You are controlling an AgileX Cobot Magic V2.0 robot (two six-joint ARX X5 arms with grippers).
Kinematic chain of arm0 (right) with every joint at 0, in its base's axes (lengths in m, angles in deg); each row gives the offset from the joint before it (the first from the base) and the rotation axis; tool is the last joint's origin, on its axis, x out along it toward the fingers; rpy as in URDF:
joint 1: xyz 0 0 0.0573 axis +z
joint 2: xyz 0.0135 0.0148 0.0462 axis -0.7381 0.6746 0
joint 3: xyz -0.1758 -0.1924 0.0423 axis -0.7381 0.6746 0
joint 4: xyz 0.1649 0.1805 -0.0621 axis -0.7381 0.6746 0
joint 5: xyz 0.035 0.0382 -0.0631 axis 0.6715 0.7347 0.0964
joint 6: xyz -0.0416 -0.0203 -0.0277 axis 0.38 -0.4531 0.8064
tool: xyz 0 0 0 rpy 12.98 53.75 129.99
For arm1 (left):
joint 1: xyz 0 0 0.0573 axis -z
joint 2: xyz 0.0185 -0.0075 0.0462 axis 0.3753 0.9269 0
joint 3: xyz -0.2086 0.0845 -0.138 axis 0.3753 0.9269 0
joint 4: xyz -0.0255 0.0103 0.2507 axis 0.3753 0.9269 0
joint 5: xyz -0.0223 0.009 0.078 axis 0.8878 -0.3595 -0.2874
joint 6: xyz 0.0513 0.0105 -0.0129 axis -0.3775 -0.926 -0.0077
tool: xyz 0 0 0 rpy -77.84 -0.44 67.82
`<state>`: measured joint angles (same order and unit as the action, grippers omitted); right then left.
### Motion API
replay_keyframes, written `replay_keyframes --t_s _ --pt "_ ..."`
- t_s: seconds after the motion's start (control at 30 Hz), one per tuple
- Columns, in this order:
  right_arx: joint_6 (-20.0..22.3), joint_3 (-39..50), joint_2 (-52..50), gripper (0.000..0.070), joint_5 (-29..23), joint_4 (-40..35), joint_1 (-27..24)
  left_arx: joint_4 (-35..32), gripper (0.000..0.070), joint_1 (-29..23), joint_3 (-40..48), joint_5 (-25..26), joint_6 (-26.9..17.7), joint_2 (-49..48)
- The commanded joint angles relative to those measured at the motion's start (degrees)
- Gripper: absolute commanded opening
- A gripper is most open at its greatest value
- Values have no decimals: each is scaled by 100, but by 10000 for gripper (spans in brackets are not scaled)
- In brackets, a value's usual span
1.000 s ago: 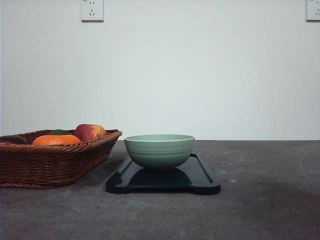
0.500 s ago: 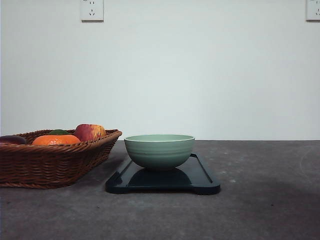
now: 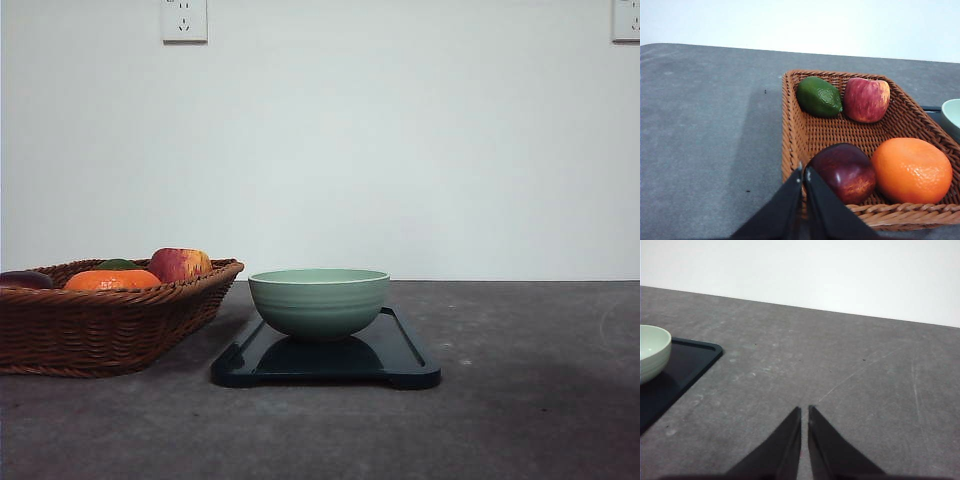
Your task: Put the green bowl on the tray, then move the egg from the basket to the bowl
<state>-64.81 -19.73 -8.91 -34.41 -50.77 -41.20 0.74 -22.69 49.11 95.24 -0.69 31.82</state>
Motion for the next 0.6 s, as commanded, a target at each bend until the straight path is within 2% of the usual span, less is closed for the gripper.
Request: replay_keyframes --t_s 0.0,0.57 --pt "17 24 -11 18 -4 -61 9 -80 0 -9 109 -15 -59 -4" --pt "17 24 -11 18 -4 -61 9 -81 0 -9 109 -15 -59 -4"
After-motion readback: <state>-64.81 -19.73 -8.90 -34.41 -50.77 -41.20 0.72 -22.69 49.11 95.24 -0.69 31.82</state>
